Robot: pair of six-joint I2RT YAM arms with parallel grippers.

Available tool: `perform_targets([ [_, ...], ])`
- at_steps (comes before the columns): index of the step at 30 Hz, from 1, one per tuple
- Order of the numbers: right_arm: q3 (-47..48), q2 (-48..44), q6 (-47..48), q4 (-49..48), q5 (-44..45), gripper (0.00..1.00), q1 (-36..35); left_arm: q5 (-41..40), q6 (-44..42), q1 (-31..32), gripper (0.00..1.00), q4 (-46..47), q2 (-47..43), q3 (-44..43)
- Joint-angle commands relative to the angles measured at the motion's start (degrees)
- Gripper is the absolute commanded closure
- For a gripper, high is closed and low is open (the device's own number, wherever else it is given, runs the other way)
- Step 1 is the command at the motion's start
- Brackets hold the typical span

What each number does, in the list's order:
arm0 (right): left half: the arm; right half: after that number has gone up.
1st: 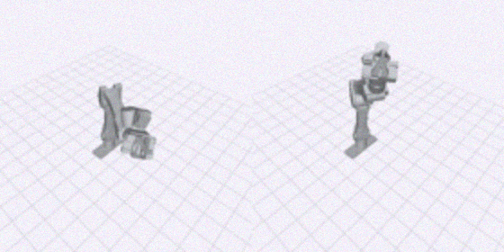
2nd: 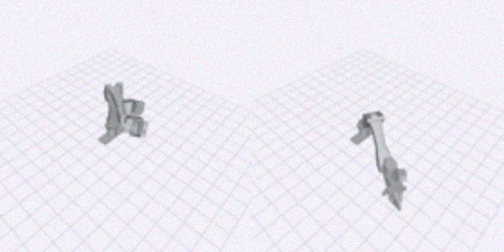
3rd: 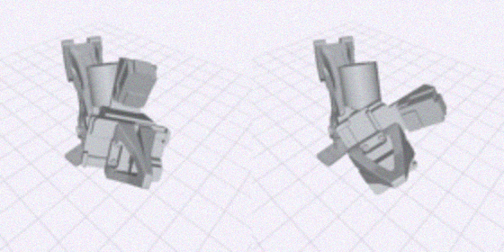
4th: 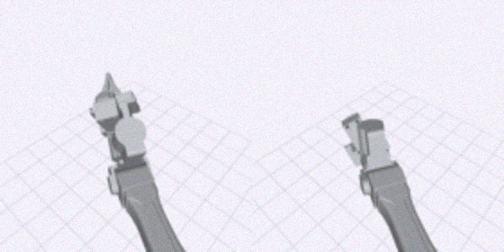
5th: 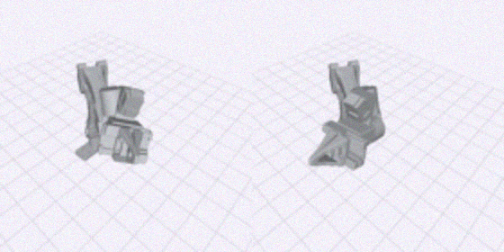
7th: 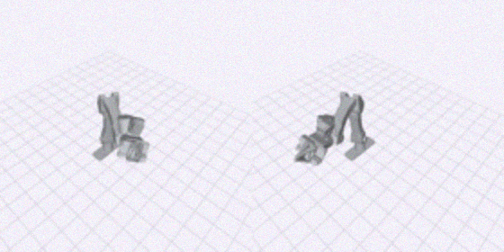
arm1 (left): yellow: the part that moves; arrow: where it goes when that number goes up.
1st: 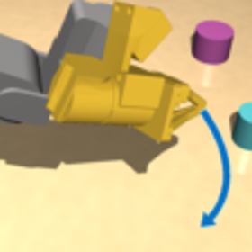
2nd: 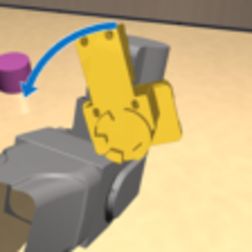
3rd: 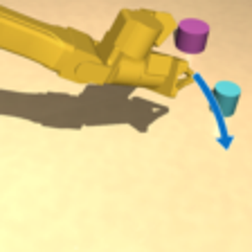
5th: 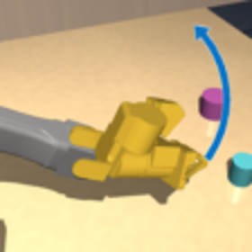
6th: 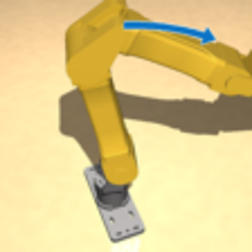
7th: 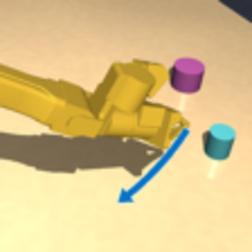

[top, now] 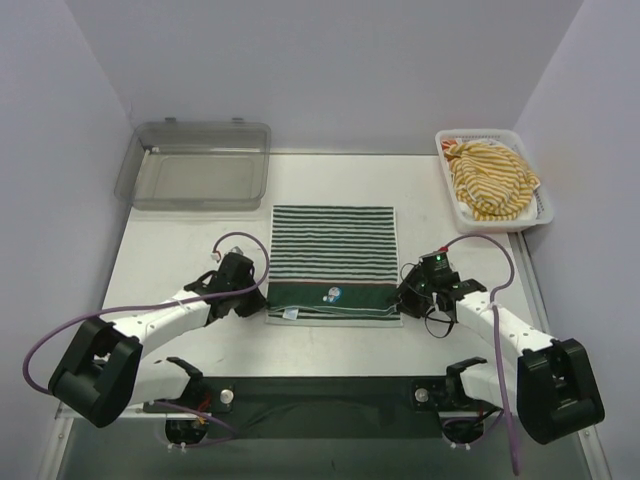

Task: Fold and stack the towels
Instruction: Fold the towel

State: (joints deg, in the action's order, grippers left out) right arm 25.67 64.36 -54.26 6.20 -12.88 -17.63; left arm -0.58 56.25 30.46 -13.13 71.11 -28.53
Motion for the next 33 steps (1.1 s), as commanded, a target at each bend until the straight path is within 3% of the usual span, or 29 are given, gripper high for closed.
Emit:
perform_targets([
  [1,-1.33,1.29,-0.67,-0.57,1.1,0.68,-0.13,0.58,-1.05,0.48,0.89,1.7,0.08,-1.88],
  [6,-1.5,2.52,-0.41,-0.57,1.46,0.69,-0.13,0.58,-0.97,0.48,0.89,1.7,0.26,-1.96],
  [10,-1.41,2.44,-0.32,-0.48,1.55,0.76,-0.13,0.58,-1.14,0.48,0.89,1.7,-0.1,-1.88],
  [13,-0.98,1.12,-0.23,0.22,1.9,0.91,-0.13,0.41,-1.4,0.39,0.92,1.35,-0.53,-2.23],
  [17,1.04,-0.37,0.91,3.37,2.95,1.0,0.14,-0.38,-2.46,0.39,1.0,0.03,-0.53,-3.63],
  [27,12.29,-2.21,5.92,11.11,1.2,1.0,5.06,-3.11,-8.43,-0.93,1.0,-8.4,-0.62,-16.8],
  [33,16.43,-4.76,6.71,15.68,-0.38,1.0,5.59,-2.94,-8.18,-1.01,1.0,-12.53,-4.4,-19.37],
])
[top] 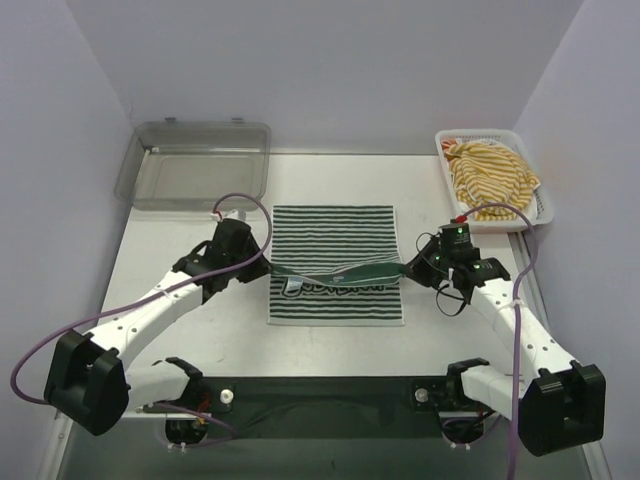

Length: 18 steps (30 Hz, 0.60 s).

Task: Fold and stack the towels
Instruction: Fold the towel

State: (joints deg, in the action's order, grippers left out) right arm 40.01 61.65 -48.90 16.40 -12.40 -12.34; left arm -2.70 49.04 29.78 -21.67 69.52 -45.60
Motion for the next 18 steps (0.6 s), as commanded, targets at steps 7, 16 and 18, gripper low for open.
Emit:
perform_targets([
  [7,0.95,-6.8,0.04,7.32,-2.53,1.0,0.3,0.15,-0.08,-0.25,1.0,-6.71,-9.74,-1.94],
  [16,-3.26,-9.53,-0.49,8.12,-2.89,1.0,0.12,1.47,0.97,0.19,1.0,-7.33,-12.12,2.09],
  [18,-4.15,-8.92,-0.49,8.12,-2.54,1.0,0.12,1.47,1.15,0.37,1.0,-6.9,-12.12,3.41],
])
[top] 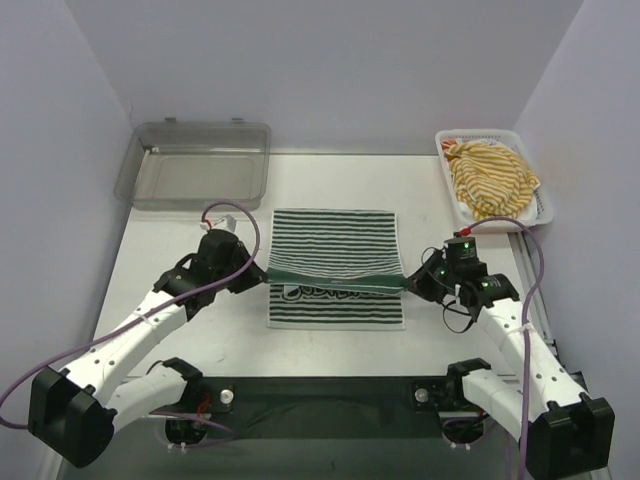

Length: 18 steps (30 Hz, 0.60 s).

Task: Fold and stack the towels
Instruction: Fold the towel

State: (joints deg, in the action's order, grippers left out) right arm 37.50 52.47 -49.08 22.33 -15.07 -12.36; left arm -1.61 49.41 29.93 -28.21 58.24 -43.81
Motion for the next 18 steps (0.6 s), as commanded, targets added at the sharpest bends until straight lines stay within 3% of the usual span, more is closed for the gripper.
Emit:
perform_targets([
  [1,-2.51,0.61,-0.23,1.93,0.39,1.0,0.14,0.46,0.86,0.21,1.0,0.34,-0.76,2.76],
  [18,-10.25,11.07,0.56,-2.81,0.83,1.0,-1.35,3.89,2.98,1.27,1.0,9.04,6.18,15.51],
])
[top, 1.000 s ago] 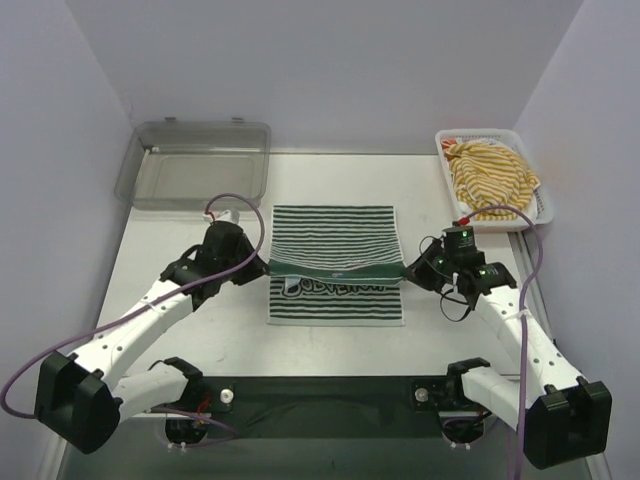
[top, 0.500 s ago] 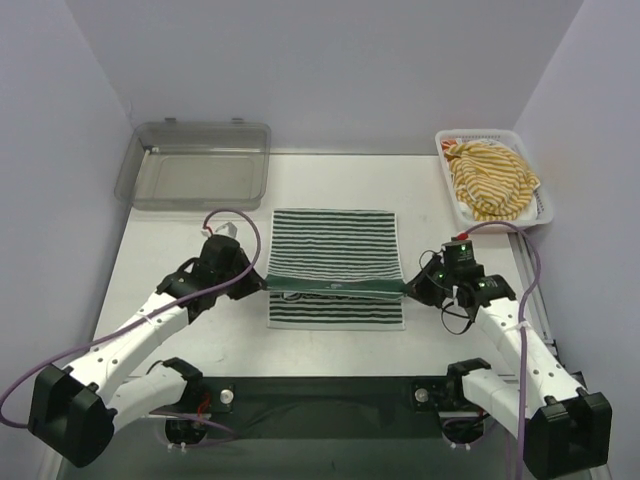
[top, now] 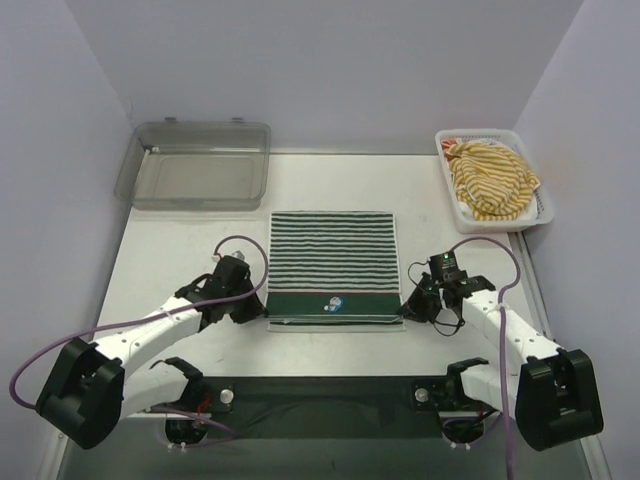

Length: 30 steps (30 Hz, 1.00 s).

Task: Fold and stack the towels
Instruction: Fold the towel

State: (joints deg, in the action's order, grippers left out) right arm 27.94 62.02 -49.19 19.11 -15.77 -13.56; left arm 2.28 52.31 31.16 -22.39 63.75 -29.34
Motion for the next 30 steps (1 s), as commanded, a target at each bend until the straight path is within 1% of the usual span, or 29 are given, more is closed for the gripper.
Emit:
perform_targets([
  [1,-0.87,2.13,0.76,0.05,1.44,1.0,-0.15,0.09,-0.02,-0.04,1.0,3.41,1.37,1.3],
  [8,-1.14,8.11,0.85,-1.1,1.36,1.0,-0.15,0.7,-0.81,0.04,1.0,4.28,5.24,2.71],
  [16,-1.23,8.65,0.85,-1.45,1.71,0.99,-0.06,1.32,-1.16,0.04,1.0,4.99,6.04,3.42],
  [20,-0.18,5.15,1.02,-0.57,1.88,1.0,-0.06,1.15,-1.77,0.04,1.0,3.59,4.29,1.14],
  [23,2.9,1.98,1.81,2.41,2.58,1.0,-0.06,0.09,-2.48,0.04,1.0,0.52,1.56,-1.5],
  [27,8.34,-1.37,2.61,7.33,3.02,1.0,0.11,-1.84,-3.18,0.04,1.0,-5.45,-2.56,-8.17],
  [30,11.51,-3.57,2.96,9.7,3.11,1.0,0.03,-1.84,-3.71,-0.04,1.0,-8.44,-5.02,-10.55],
])
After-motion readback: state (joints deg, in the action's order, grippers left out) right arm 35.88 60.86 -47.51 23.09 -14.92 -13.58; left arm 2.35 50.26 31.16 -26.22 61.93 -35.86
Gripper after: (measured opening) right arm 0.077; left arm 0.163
